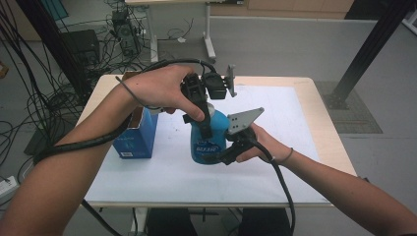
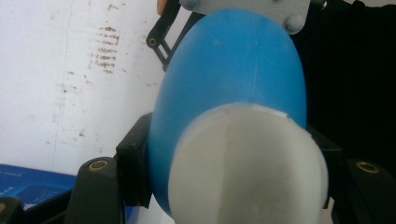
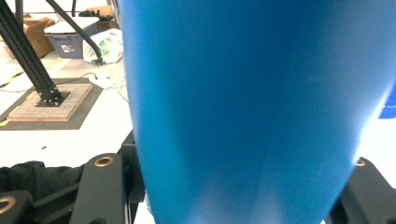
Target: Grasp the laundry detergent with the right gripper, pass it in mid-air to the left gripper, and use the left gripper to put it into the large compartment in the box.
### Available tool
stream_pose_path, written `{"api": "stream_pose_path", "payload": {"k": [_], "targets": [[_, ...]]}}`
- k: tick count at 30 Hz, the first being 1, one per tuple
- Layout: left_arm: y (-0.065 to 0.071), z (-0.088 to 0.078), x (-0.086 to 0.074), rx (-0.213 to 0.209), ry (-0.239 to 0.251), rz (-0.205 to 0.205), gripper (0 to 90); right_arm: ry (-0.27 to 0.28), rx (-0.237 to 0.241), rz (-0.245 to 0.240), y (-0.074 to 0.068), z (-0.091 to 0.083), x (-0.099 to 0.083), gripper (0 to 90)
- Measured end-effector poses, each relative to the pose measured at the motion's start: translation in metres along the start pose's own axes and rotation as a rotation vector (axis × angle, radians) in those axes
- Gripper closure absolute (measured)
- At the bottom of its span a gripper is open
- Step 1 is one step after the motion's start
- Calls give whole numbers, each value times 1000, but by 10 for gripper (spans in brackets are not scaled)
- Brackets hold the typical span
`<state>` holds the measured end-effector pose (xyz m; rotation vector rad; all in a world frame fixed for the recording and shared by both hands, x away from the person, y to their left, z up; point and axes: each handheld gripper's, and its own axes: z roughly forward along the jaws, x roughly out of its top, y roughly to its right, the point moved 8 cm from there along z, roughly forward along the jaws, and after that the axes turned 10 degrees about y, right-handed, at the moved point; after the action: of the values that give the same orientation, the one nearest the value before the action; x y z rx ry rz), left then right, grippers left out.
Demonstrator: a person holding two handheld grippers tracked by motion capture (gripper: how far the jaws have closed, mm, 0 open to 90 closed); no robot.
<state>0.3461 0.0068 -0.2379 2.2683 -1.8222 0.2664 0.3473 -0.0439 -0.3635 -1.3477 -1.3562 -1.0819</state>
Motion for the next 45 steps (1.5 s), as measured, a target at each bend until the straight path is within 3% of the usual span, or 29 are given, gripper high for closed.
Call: {"api": "stream_pose_path", "payload": {"k": [45], "targets": [[1,-2,-4,5,-3,-12,362,2,8,-6,-2,4,1,395]]}}
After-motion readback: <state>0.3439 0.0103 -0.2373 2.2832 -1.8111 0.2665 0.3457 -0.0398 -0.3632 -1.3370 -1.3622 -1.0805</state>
